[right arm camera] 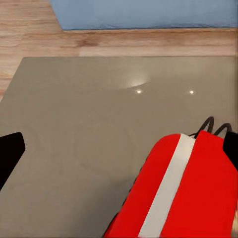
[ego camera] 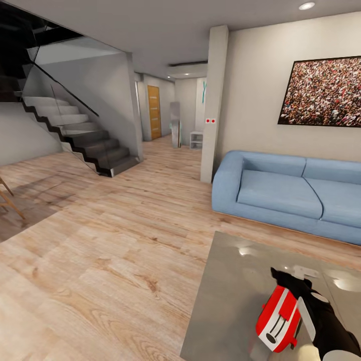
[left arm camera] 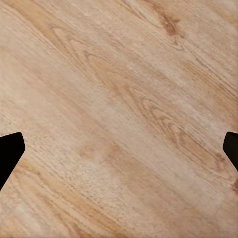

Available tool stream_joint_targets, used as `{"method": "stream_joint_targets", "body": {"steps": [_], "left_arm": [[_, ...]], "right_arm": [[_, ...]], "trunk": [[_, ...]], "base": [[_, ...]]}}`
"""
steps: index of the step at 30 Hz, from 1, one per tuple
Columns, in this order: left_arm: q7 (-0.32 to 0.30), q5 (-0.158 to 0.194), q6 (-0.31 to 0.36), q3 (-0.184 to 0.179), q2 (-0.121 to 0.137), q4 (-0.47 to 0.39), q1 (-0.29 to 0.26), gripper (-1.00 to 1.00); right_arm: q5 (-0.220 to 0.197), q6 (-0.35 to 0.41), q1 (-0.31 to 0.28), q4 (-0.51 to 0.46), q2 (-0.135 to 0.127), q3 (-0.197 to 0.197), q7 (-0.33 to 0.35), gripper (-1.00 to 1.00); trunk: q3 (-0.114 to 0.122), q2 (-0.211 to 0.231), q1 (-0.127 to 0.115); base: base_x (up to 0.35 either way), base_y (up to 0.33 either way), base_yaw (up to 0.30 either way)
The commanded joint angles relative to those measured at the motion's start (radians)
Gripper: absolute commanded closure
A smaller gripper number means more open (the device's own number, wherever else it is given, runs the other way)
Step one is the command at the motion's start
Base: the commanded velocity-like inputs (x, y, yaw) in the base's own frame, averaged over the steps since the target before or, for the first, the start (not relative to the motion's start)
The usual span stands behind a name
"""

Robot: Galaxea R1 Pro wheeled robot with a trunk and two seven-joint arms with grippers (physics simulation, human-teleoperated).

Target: Turn on the radio receiver that's on the table in the living room.

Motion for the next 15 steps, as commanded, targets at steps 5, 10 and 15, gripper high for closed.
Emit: {"method": "stream_joint_targets", "body": {"steps": [5,10,15], "left_arm": [[0.000,0.000,0.000,0.000,0.000,0.000,0.000,-1.00],[0.000,0.000,0.000,0.000,0.000,0.000,0.000,-1.00],[0.000,0.000,0.000,0.000,0.000,0.000,0.000,-1.00]], "right_arm": [[-0.003,-0.002,0.008,0.002,0.000,-0.008,-0.001,-1.00],[-0.004,-0.003,0.011,0.002,0.000,-0.008,-0.001,-1.00],[-0.004,-0.001,0.015,0.002,0.000,-0.010,-0.008,-1.00]], "trunk": [[0.000,0.000,0.000],[0.000,0.000,0.000],[0.000,0.000,0.000]], "base": [[0.000,0.000,0.000],[0.000,0.000,0.000],[0.000,0.000,0.000]]}}
